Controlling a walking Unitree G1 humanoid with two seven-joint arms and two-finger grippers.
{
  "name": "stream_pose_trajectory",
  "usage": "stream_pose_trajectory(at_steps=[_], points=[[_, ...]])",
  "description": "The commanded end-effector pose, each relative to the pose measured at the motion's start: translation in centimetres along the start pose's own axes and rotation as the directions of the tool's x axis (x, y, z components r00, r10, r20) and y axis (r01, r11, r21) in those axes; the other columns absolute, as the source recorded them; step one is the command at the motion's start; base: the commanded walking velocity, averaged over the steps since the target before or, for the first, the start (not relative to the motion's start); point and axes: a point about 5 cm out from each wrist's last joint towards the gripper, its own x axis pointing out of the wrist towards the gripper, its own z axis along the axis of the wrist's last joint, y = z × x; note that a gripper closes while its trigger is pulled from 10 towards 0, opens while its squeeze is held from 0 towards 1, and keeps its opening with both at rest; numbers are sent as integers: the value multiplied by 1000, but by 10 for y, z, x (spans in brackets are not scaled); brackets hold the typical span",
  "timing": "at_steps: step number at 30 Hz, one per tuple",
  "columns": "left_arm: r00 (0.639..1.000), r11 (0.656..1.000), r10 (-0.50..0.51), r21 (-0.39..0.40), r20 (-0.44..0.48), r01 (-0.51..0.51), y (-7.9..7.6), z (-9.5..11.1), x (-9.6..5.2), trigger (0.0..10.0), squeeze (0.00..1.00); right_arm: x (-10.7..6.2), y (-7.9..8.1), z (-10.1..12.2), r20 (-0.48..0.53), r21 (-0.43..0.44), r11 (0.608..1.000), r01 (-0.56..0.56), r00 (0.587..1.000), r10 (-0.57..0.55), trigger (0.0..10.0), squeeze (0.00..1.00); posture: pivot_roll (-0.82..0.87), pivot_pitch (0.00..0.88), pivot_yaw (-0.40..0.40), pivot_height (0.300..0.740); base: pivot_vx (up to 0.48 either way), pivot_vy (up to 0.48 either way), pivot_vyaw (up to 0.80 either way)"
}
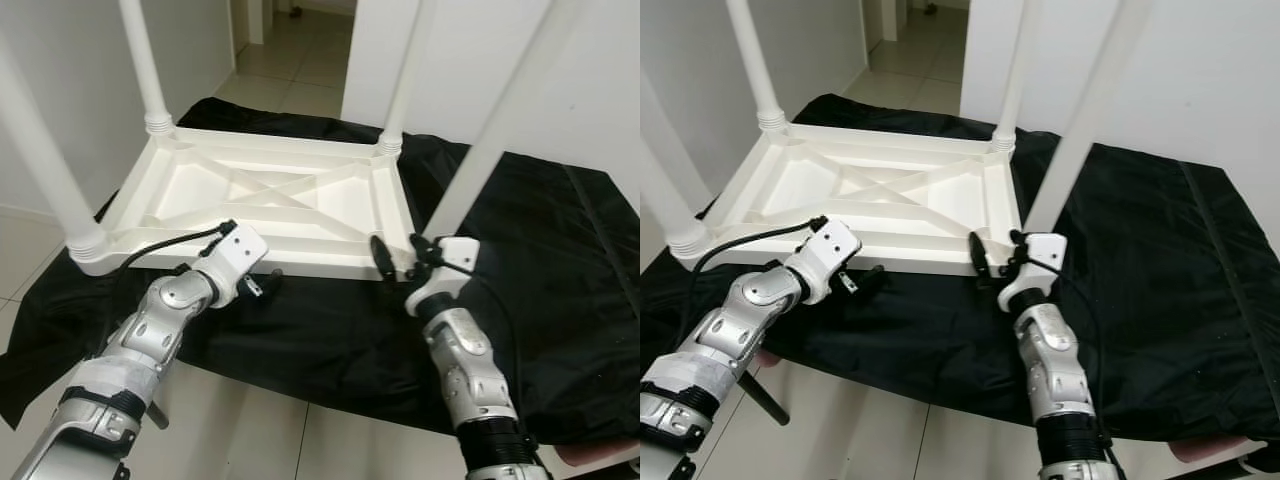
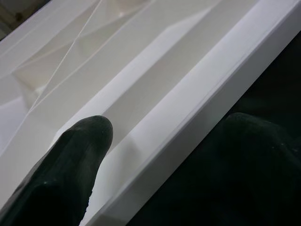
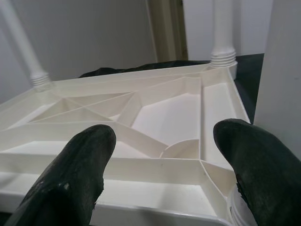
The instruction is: Building children table
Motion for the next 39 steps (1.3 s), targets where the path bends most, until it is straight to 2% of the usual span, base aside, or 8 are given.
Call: stream_pose_trajectory(at_steps=[1, 26, 27, 28, 32, 33, 36, 39], points=[[1000, 999, 10, 36, -4, -10, 2, 1, 3, 10000, 0, -5, -23, 0, 4, 7, 996, 93, 996, -93, 10000, 0, 13, 21, -53, 740, 0, 0, 0], [971, 974, -224, -54, -85, 220, -3, -13, 18, 10000, 0, -20, -18, -14, -26, 3, 998, 70, 997, -70, 10000, 0, -12, 16, -8, 740, 0, 0, 0], [968, 970, -239, -63, -83, 234, -5, -13, 19, 7569, 0, -20, -18, -13, -23, 3, 997, 75, 997, -75, 10000, 0, -17, 14, -1, 740, 0, 0, 0], [966, 969, -245, -62, -83, 240, -5, -13, 19, 6471, 0, -20, -19, -13, -22, 3, 997, 77, 997, -77, 10000, 0, -17, 14, -1, 740, 0, 0, 0], [962, 965, -259, -66, -81, 254, -6, -12, 20, 6235, 0, -20, -19, -12, -19, 1, 997, 79, 997, -79, 10000, 0, -18, 14, 1, 740, 0, 0, 0], [961, 963, -265, -64, -79, 260, -6, -12, 21, 3255, 0, -20, -20, -12, -18, 1, 997, 81, 997, -81, 10000, 0, -18, 14, 1, 740, 0, 0, 0], [958, 959, -277, -73, -73, 272, -8, -11, 22, 275, 0, -20, -20, -12, -17, 0, 997, 82, 997, -82, 10000, 0, -18, 14, 1, 740, 0, 0, 0], [955, 953, -293, -91, -50, 288, -13, -7, 26, 0, 0, -19, -20, -12, -16, -2, 997, 83, 996, -83, 10000, 0, -19, 11, 2, 740, 0, 0, 0]])
